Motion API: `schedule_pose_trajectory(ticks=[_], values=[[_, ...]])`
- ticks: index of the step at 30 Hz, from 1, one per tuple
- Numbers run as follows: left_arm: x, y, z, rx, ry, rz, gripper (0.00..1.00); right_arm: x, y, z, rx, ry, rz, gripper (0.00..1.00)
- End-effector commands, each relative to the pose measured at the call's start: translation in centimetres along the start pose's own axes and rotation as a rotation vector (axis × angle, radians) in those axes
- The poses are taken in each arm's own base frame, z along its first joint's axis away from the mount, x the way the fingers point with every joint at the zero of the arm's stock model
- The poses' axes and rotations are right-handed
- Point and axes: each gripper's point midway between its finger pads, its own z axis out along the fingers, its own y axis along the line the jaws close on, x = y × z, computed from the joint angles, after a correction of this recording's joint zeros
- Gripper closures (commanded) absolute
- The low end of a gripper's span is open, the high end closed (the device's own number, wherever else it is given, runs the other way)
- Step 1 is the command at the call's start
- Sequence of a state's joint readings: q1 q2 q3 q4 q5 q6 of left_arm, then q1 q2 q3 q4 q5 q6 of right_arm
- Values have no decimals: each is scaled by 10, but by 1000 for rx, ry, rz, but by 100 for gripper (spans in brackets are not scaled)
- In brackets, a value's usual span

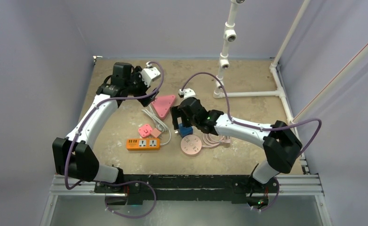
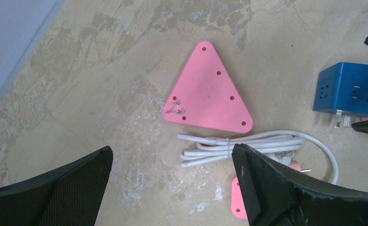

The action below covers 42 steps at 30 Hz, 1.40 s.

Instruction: Insert the plug

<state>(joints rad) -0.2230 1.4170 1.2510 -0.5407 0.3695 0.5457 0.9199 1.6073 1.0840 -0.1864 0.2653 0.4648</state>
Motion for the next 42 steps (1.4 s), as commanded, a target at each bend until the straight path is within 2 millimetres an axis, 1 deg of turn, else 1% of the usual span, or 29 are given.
schedule_pose_trajectory(ticks=[1, 6, 11, 13, 15, 17, 18, 21, 23, 24, 25, 26, 30, 33, 36, 39, 42], values=[[-7, -6, -10, 13, -42, 43, 1, -12, -6, -18, 33, -31, 52, 1], [-7, -8, -13, 12, -49, 46, 1, 16, -3, -14, -11, 29, 48, 1], [-10, -9, -16, 15, -61, 52, 1, 37, -3, -8, -28, 68, 36, 1], [-10, -10, -16, 20, -61, 50, 1, 42, -2, -1, -29, 82, 27, 2], [-11, -10, -17, 21, -63, 51, 1, 41, 1, 4, -37, 78, 24, 6], [-11, -12, -18, 28, -63, 49, 1, 35, 4, 8, -37, 66, 26, 12], [-11, -14, -19, 34, -63, 49, 1, 34, 4, 9, -33, 61, 28, 17], [-10, -20, -19, 60, -72, 49, 1, 29, 6, 11, -33, 48, 31, 42], [-9, -25, -20, 78, -82, 50, 1, 26, 6, 10, -24, 43, 40, 61], [-9, -28, -20, 91, -90, 50, 1, 22, 6, 7, -24, 36, 51, 68], [-11, -31, -20, 103, -101, 50, 1, 16, 9, 4, -33, 26, 58, 72], [-12, -34, -21, 116, -113, 52, 1, 9, 15, -1, -59, 12, 60, 74], [-26, -47, -27, 172, -195, 77, 1, -36, 27, -21, -103, -91, 60, 77], [-40, -56, -34, 204, -281, 108, 1, -71, 38, -42, -156, -189, 60, 77], [-53, -59, -43, 198, -352, 140, 1, -102, 46, -66, -212, -304, 60, 77], [-61, -61, -54, 184, -401, 186, 1, -121, 48, -83, -236, -372, 60, 77], [-68, -67, -67, 168, -464, 266, 1, -129, 47, -93, -247, -402, 53, 77]])
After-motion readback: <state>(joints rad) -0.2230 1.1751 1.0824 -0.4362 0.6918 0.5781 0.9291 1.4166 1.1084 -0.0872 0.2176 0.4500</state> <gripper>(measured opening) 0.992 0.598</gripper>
